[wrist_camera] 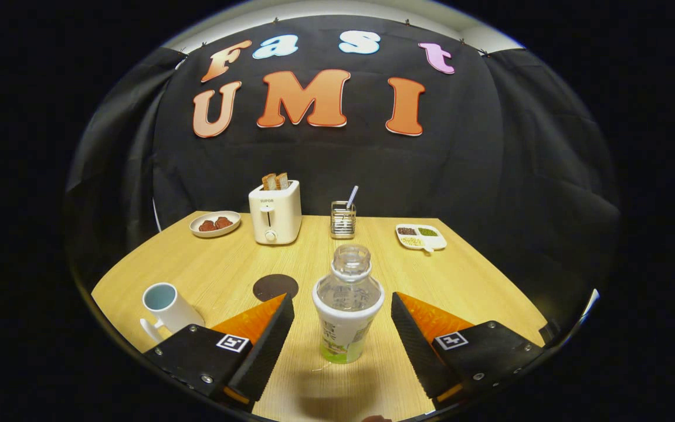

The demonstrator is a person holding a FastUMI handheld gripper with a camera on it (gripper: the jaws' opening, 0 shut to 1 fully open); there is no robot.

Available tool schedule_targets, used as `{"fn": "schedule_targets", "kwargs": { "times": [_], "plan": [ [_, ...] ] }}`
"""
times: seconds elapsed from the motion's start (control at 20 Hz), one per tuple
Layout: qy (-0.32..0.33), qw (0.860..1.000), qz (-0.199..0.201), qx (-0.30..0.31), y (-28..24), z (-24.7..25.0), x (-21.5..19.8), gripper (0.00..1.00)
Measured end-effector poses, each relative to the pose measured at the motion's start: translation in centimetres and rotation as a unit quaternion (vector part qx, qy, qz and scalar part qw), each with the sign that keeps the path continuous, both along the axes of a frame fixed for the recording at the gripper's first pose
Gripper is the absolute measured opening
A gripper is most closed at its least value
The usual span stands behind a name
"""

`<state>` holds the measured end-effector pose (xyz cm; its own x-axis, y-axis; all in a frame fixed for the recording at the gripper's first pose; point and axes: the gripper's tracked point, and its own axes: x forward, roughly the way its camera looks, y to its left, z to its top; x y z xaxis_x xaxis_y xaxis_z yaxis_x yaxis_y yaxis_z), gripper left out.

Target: Take the bottle from table, then pour the juice into the cup, finally place the bottle on the coaster

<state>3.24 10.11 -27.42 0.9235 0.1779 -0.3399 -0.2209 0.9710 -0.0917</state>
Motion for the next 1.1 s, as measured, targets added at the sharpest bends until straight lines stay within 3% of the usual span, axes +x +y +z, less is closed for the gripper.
{"fn": "schedule_targets", "kwargs": {
  "times": [0.5,0.6,0.75,0.95,1.1],
  "plan": [
    [0.066,0.998,-0.016,-0.011,-0.6,-4.9,1.4,0.99],
    [0.067,0.998,-0.011,-0.018,-0.3,-5.0,1.5,0.93],
    [0.07,0.997,-0.008,-0.021,-0.1,-5.4,2.3,0.69],
    [0.083,0.996,-0.012,-0.021,0.3,-5.4,2.1,0.56],
    [0.1,0.995,-0.019,-0.02,0.5,-4.8,1.4,0.53]
  ]
}}
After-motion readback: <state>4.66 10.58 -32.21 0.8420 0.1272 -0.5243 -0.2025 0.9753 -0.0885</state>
